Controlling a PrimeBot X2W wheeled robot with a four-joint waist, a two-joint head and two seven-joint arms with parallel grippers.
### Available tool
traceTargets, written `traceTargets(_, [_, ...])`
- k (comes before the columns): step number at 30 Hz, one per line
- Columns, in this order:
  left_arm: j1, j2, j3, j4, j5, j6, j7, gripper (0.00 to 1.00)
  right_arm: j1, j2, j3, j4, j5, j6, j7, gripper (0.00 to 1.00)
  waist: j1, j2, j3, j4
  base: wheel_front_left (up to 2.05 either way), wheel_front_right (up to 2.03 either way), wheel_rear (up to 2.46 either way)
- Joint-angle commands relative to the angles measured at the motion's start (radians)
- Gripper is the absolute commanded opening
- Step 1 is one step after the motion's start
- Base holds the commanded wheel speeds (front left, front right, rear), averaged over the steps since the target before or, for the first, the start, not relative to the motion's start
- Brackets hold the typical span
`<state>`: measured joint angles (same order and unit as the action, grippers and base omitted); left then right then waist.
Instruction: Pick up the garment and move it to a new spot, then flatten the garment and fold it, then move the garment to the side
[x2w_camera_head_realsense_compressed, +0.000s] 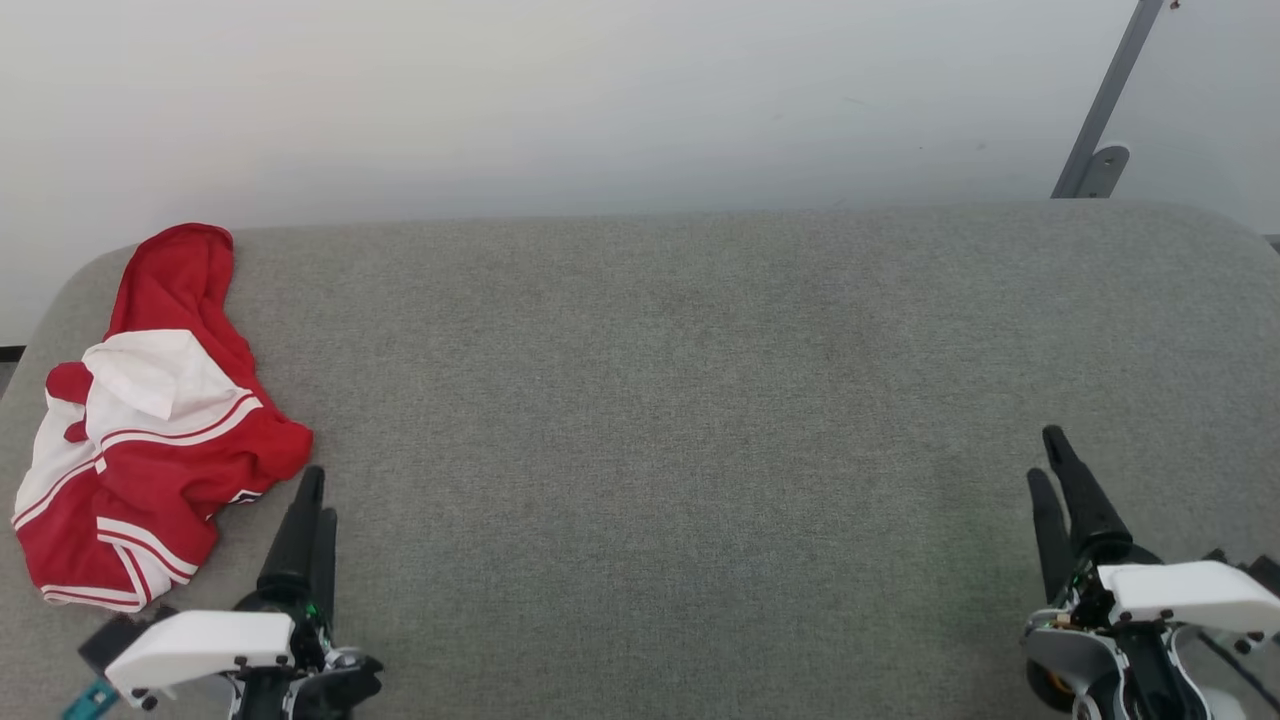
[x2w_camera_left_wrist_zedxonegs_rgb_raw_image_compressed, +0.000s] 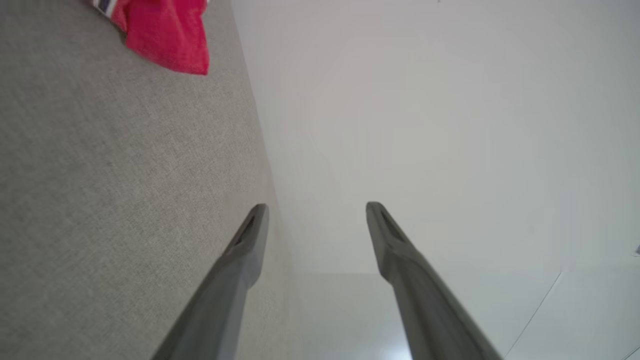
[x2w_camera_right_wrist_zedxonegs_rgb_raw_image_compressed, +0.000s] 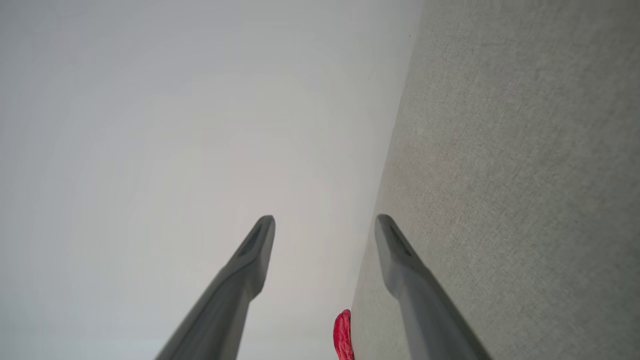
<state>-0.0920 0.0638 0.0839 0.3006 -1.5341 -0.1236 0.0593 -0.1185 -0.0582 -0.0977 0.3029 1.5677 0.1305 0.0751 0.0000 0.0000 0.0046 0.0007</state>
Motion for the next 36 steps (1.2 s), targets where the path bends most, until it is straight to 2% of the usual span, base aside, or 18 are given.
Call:
traceTargets(1, [-0.040, 0.014, -0.009, -0.010, 0.034, -0.004, -0.012, 1.00, -0.041, -0.014, 0.008, -0.008, -0.022, 0.000, -0.016, 1.00, 0.0000, 0.0000, 0.000, 0.001, 0.00, 0.00, 0.00])
traceTargets(13, [-0.059, 0.018, -0.002, -0.025, 0.323, 0.004, -0.065, 1.00, -0.088, -0.068, 0.070, 0.014, -0.196, 0.000, -0.082, 1.00, 0.0000, 0.0000, 0.004, 0.006, 0.00, 0.00, 0.00])
traceTargets(22, [-0.060, 0.020, -0.015, -0.048, 0.557, 0.026, -0.100, 1.00, -0.105, -0.091, 0.075, -0.012, -0.435, 0.000, -0.117, 1.00, 0.0000, 0.0000, 0.007, 0.008, 0.00, 0.00, 0.00])
traceTargets(36, [-0.057, 0.033, -0.055, -0.051, 0.782, 0.052, -0.145, 1.00, -0.120, -0.080, 0.038, -0.009, -0.775, 0.000, -0.161, 1.00, 0.0000, 0.0000, 0.009, 0.011, 0.00, 0.00, 0.00])
